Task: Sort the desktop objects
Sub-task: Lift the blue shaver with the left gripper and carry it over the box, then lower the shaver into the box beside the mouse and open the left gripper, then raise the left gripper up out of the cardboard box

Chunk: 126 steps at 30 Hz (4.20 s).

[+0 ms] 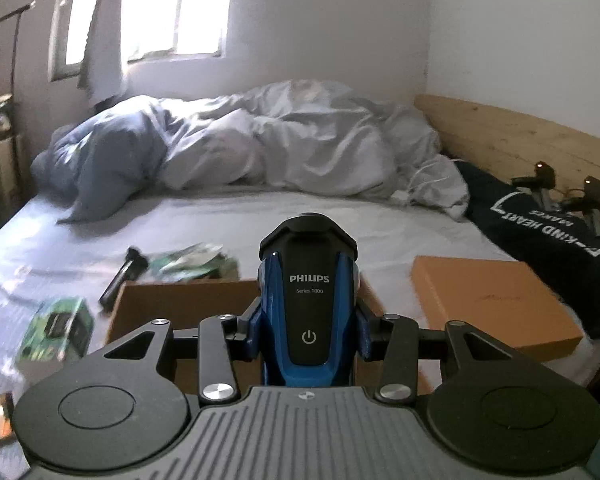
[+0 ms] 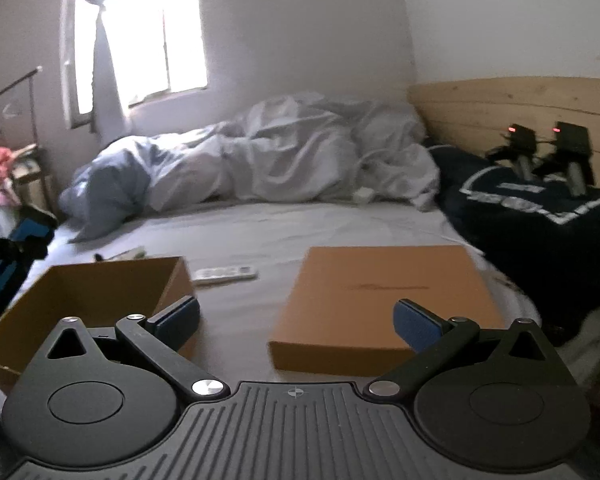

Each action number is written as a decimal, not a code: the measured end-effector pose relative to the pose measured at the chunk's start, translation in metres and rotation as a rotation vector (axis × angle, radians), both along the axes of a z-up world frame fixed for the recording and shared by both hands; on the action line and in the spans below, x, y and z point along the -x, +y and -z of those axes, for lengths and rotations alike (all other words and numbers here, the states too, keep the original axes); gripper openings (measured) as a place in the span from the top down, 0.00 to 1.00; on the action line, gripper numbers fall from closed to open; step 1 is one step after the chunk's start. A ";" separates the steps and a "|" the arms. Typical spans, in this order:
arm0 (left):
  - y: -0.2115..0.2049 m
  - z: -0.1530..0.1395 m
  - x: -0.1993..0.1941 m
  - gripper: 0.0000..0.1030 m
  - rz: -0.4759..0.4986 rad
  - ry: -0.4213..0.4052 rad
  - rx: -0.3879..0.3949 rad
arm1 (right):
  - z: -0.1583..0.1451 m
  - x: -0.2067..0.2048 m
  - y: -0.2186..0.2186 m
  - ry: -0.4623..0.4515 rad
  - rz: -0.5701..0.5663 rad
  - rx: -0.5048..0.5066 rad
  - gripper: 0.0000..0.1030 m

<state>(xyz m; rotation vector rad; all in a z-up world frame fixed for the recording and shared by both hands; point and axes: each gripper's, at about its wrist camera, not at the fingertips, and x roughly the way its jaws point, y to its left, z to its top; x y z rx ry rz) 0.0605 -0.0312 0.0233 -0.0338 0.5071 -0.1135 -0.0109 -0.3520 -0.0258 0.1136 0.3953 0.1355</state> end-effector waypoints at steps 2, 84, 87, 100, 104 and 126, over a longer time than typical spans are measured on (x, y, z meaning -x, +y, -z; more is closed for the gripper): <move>0.010 0.006 -0.001 0.56 -0.022 0.013 0.011 | 0.000 -0.002 0.012 -0.003 -0.020 0.009 0.00; 0.036 0.117 -0.048 0.57 0.037 0.690 -0.119 | 0.027 -0.022 0.024 0.099 -0.070 0.028 0.00; 0.035 0.118 -0.043 0.57 0.042 0.680 -0.145 | 0.017 -0.021 0.039 0.091 -0.067 0.042 0.00; 0.055 0.084 0.004 0.36 0.016 0.513 -0.072 | 0.016 -0.020 0.042 0.087 -0.080 0.040 0.00; 0.055 0.052 0.010 0.22 -0.004 0.423 -0.048 | 0.015 -0.018 0.044 0.084 -0.086 0.036 0.00; 0.040 -0.069 0.061 0.00 -0.099 -0.078 -0.018 | 0.006 -0.009 0.049 0.055 -0.110 0.015 0.00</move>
